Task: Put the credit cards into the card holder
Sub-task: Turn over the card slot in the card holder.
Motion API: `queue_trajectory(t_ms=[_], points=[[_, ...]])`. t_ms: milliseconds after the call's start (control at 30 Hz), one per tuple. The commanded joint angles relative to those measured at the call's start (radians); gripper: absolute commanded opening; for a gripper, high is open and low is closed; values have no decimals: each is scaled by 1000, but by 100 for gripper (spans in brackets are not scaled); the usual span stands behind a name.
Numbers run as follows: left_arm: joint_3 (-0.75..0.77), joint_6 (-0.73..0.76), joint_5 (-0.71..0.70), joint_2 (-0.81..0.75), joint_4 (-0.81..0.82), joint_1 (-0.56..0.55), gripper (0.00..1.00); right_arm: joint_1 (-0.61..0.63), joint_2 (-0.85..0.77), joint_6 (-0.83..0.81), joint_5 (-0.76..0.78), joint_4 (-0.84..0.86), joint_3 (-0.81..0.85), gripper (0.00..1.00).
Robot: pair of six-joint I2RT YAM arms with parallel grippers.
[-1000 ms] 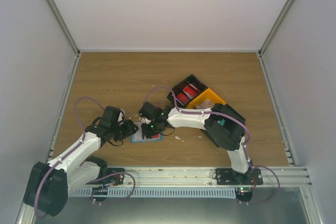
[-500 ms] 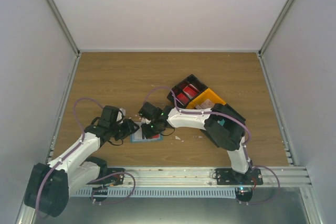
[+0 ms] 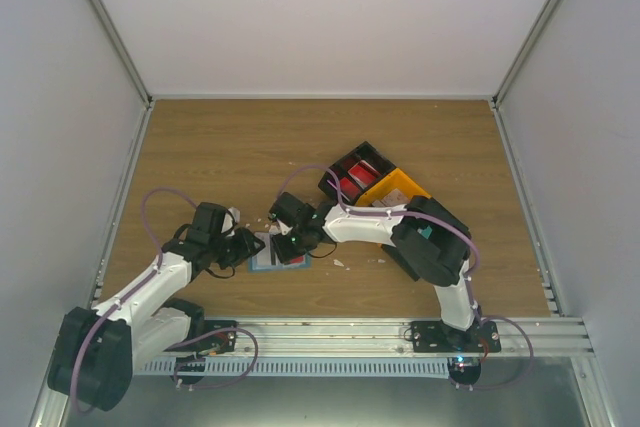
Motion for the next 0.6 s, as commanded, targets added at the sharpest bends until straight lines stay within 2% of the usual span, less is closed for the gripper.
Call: queue_trajectory(t_ms=[0,133,333,400,433,567], points=[[-7,19,27,2,45,6,33,-17,3,-2,26,-45,-33,1],[-13,26,63,10,70,7,33,-18,1,-2,25,-44,-33,1],[-17,46,193,33,145,7,35,-21,-47,17,37,8,-61,2],[-15,57,237,45,170,6,38,-24,-101,29,50,57,-86,9],[-14,64,254,56,184,7,39,-24,-127,31,66,72,-94,17],[-11,79,293,106,217,6,42,-32,-215,40,148,85,-111,30]])
